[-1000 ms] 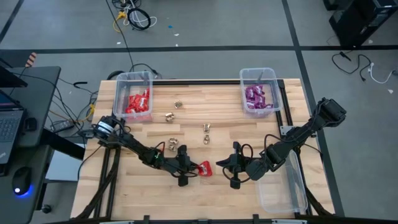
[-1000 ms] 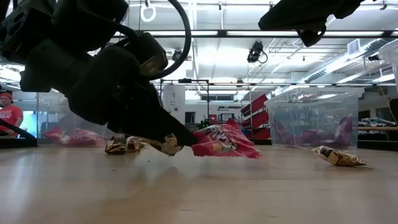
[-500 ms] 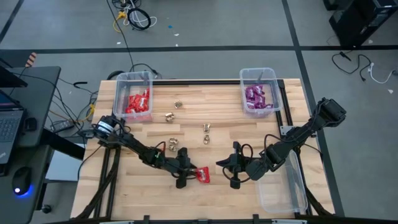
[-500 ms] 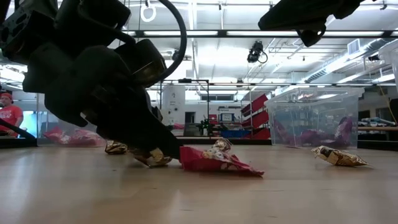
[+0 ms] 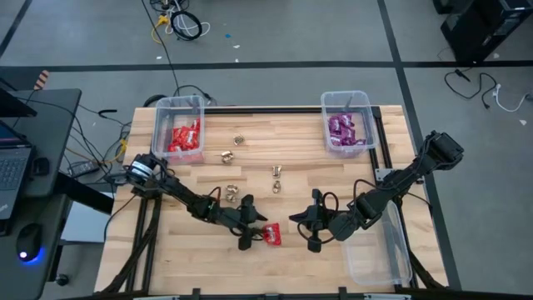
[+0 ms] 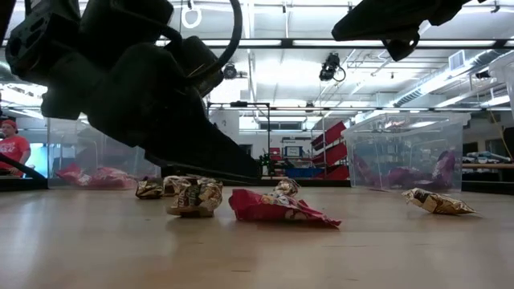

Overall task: Sort candy
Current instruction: Put the red candy into the top left transparent bin

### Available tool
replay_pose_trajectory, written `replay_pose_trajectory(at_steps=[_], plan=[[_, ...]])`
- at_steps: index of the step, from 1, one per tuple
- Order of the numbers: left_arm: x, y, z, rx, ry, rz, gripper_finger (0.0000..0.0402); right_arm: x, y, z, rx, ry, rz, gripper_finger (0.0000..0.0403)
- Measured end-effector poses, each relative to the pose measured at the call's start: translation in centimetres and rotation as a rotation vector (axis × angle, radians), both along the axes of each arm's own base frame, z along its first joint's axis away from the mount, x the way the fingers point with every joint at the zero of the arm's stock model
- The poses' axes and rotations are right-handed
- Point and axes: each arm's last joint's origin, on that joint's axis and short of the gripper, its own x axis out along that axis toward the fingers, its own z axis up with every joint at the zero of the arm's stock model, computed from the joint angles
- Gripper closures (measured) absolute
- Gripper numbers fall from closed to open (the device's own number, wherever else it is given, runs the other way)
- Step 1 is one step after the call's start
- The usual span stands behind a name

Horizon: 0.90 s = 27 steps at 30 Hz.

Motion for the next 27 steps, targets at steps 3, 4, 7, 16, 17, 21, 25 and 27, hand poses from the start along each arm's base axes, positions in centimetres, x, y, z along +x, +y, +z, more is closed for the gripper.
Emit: replay_pose_trajectory(at_steps=[3, 4, 7, 16, 17, 21, 25, 27], plan=[[0.08, 0.22, -0.01, -0.002, 0.002, -0.001, 0.0204, 0.01, -0.01, 0.0, 0.0, 0.0, 0.0, 0.0403], [0.08, 0.25, -0.07, -0.004, 0.009, -0.009, 0.0204, 0.0, -0.01, 0.0, 0.0, 0.0, 0.0, 0.0403], [-0.06, 0.22, -0.36, -0.008, 0.046, -0.041, 0.0204, 0.0, -0.01, 0.0, 0.0, 0.0, 0.0, 0.0403], [-0.09, 0.32, -0.5, 0.024, 0.06, -0.078, 0.0204, 0.1, -0.17, 0.0, -0.001, 0.0, -0.006, 0.0403], [-0.02, 0.4, -0.42, 0.02, 0.051, -0.075, 0.0204, 0.11, -0.19, 0.0, 0.0, 0.0, -0.007, 0.0403], [0.18, 0.45, -0.1, 0.004, 0.017, -0.066, 0.0204, 0.16, -0.29, 0.0, -0.002, 0.0, -0.01, 0.0403], [0.18, 0.48, -0.1, 0.009, 0.016, -0.049, 0.0204, 0.17, -0.29, 0.0, -0.007, 0.001, -0.008, 0.0403], [0.23, 0.65, -0.09, 0.015, 0.013, -0.02, 0.0204, 0.17, -0.29, 0.0, -0.007, 0.001, -0.008, 0.0403]])
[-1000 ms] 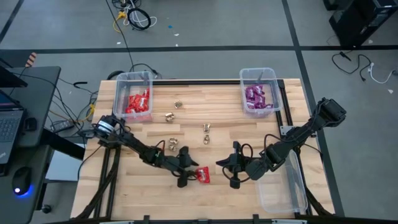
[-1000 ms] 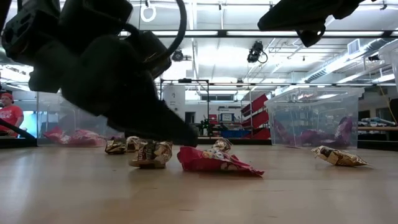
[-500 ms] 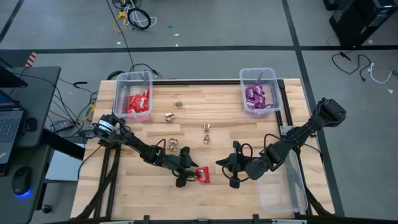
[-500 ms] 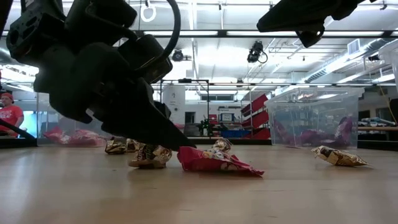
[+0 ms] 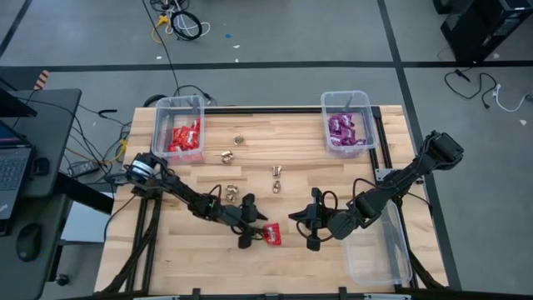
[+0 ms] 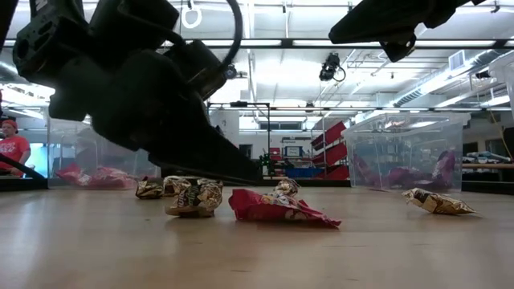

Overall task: Sort candy
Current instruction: Put the red candy into the top left transparent bin

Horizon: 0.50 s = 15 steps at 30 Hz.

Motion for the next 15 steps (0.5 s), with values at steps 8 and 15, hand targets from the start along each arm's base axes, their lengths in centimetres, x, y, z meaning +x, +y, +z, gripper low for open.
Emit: replay_pose_trajectory(at_steps=[8, 15], plan=[[0.35, -0.03, 0.42, -0.01, -0.03, 0.023, 0.0204, 0.0, 0.0, 0.0, -0.007, 0.001, 0.003, 0.0403], [0.87, -0.46, -0.08, -0.015, -0.017, 0.024, 0.0204, -0.01, 0.0, -0.01, -0.01, 0.002, 0.004, 0.0403]])
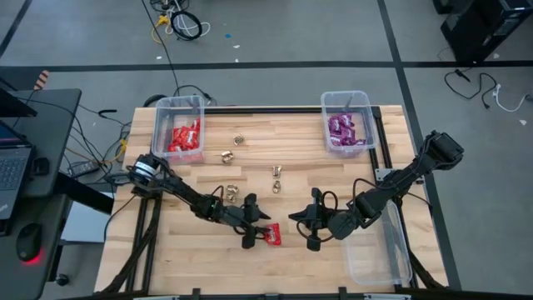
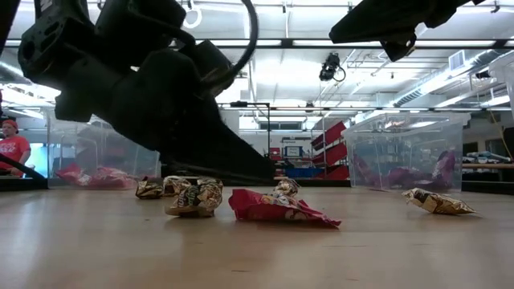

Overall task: Sort candy
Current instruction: Put the red candy into the top left transparent bin

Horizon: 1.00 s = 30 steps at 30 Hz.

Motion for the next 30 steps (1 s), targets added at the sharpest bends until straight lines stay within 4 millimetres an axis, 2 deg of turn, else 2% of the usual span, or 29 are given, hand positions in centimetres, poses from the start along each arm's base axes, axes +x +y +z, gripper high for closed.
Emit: replay_pose_trajectory(at_steps=[4, 24, 30], plan=[[0.07, -0.47, -0.33, -0.004, 0.007, -0.009, 0.0204, -0.01, 0.0, 0.0, 0.0, 0.001, 0.0, 0.0403], [-0.26, -0.25, -1.02, 0.005, 0.08, 0.028, 0.0206, -0.02, -0.01, -0.02, -0.002, 0.003, 0.0, 0.0403], [-0.29, -0.23, -1.08, 0.009, 0.087, 0.029, 0.0251, -0.02, -0.01, -0.02, -0.002, 0.003, 0.0, 0.0403]])
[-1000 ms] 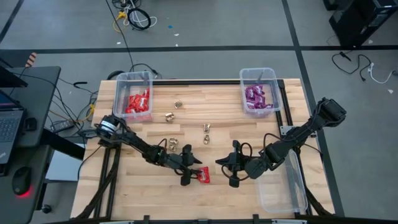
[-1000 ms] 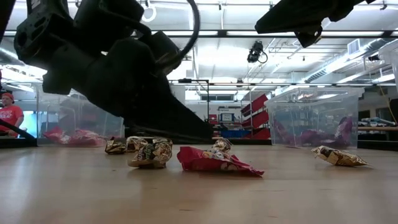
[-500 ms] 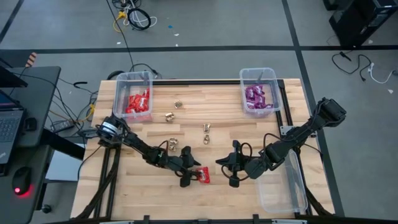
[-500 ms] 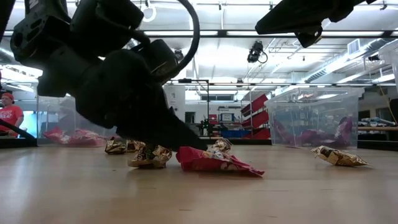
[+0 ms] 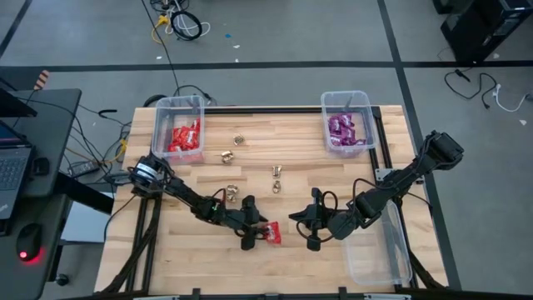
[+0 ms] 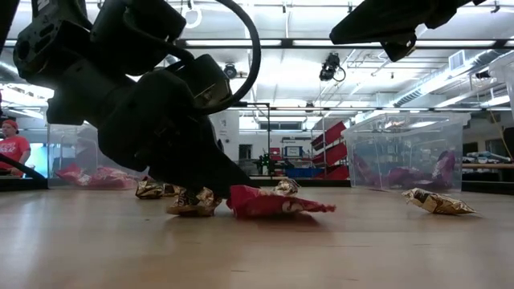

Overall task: Sort candy
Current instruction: Put the red candy into the top left transparent bin

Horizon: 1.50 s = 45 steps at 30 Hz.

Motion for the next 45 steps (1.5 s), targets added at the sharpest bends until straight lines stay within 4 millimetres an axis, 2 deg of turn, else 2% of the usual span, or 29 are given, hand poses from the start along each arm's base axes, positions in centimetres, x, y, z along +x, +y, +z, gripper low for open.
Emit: replay_pose_trajectory(at_steps=[9, 14, 17, 22, 27, 33, 39, 45], plan=[[0.0, -0.1, 0.0, 0.021, -0.001, -0.032, 0.0342, 0.0, 0.0, 0.0, -0.001, 0.0, 0.0, 0.0403], [0.2, -0.3, 0.5, 0.002, -0.056, -0.083, 0.0383, 0.0, 0.0, 0.0, -0.004, 0.001, 0.002, 0.0403], [0.3, -0.4, 1.3, 0.003, -0.099, -0.106, 0.0397, 0.0, 0.0, 0.0, -0.004, 0.001, 0.002, 0.0403], [0.3, -0.3, 3.0, 0.019, -0.144, -0.12, 0.0399, 0.0, 0.0, 0.0, -0.007, 0.0, 0.004, 0.0403], [0.0, -0.3, 5.4, 0.036, -0.19, -0.133, 0.04, 0.0, 0.0, 0.0, -0.008, 0.0, 0.004, 0.0403], [-1.4, 0.3, 8.9, 0.084, -0.175, -0.153, 0.04, 0.0, -0.1, 0.0, -0.031, -0.007, -0.022, 0.0403], [-3.6, 1.2, 12.9, 0.145, -0.185, -0.141, 0.0401, -0.1, -0.1, 0.0, -0.055, -0.005, -0.042, 0.0403], [-6.8, 2.8, 16.4, 0.22, -0.162, -0.059, 0.0401, -0.1, -0.3, 0.0, -0.076, -0.011, -0.075, 0.0403]])
